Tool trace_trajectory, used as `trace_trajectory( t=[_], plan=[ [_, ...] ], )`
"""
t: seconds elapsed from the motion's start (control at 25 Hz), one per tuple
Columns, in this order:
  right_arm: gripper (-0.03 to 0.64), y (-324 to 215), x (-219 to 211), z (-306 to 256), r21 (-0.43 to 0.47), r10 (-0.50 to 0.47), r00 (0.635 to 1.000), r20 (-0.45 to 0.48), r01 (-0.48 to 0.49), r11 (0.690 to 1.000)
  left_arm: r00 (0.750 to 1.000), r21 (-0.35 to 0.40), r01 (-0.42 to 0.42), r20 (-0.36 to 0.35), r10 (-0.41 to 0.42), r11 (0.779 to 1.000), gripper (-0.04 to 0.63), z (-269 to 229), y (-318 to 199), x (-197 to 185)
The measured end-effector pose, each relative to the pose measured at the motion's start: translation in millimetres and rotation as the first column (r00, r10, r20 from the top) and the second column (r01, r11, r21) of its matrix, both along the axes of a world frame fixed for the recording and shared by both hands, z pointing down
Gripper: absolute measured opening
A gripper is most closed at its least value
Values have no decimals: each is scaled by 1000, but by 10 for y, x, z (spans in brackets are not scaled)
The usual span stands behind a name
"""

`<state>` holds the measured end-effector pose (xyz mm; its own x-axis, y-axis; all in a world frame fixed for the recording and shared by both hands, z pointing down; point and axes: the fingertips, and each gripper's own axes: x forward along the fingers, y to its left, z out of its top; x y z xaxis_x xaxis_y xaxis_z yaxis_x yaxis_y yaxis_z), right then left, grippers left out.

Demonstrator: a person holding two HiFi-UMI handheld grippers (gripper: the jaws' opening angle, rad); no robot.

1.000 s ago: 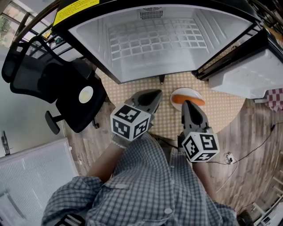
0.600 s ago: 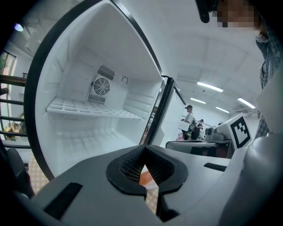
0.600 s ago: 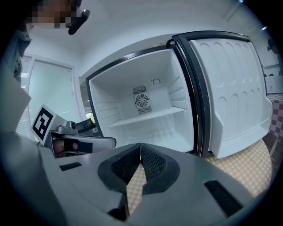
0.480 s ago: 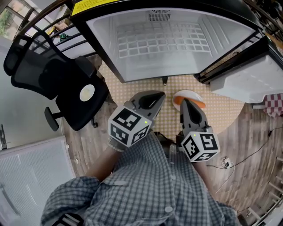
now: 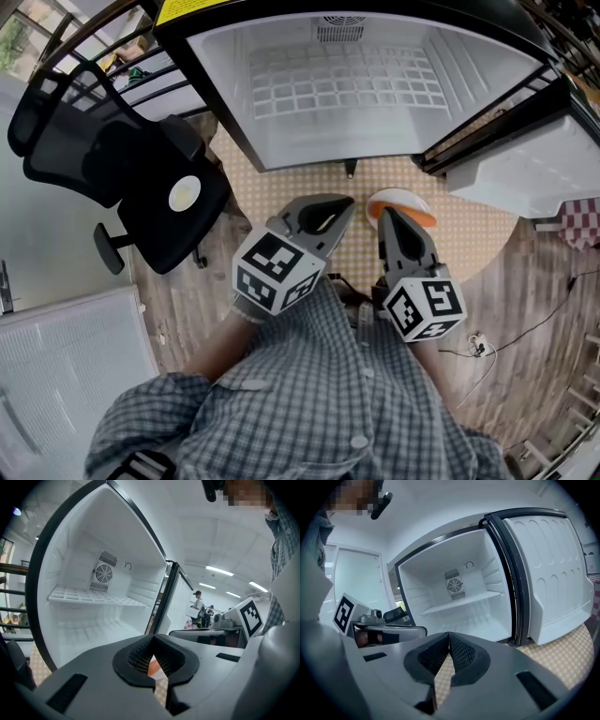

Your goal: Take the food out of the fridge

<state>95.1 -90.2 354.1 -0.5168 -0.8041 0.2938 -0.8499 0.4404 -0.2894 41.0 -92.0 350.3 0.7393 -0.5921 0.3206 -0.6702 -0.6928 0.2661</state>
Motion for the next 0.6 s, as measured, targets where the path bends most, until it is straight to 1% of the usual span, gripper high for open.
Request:
trace_trajectory(
  t=[0.2,0.32,0.6],
  plan=[
    [11,47,-8,31,-19,-2,1000,9,3,1000,1000,9,1,2,-1,1000,6,-21,32,-10],
    [9,62,1,42,-28,1,1000,20,0,1000,1000,4,0,6,0,1000,6,-7,48,-8],
    [9,81,49,39,-24,15,1000,9,-15,1000,1000,-12,-5,-1,5,1000,6,15,65,4]
  ],
)
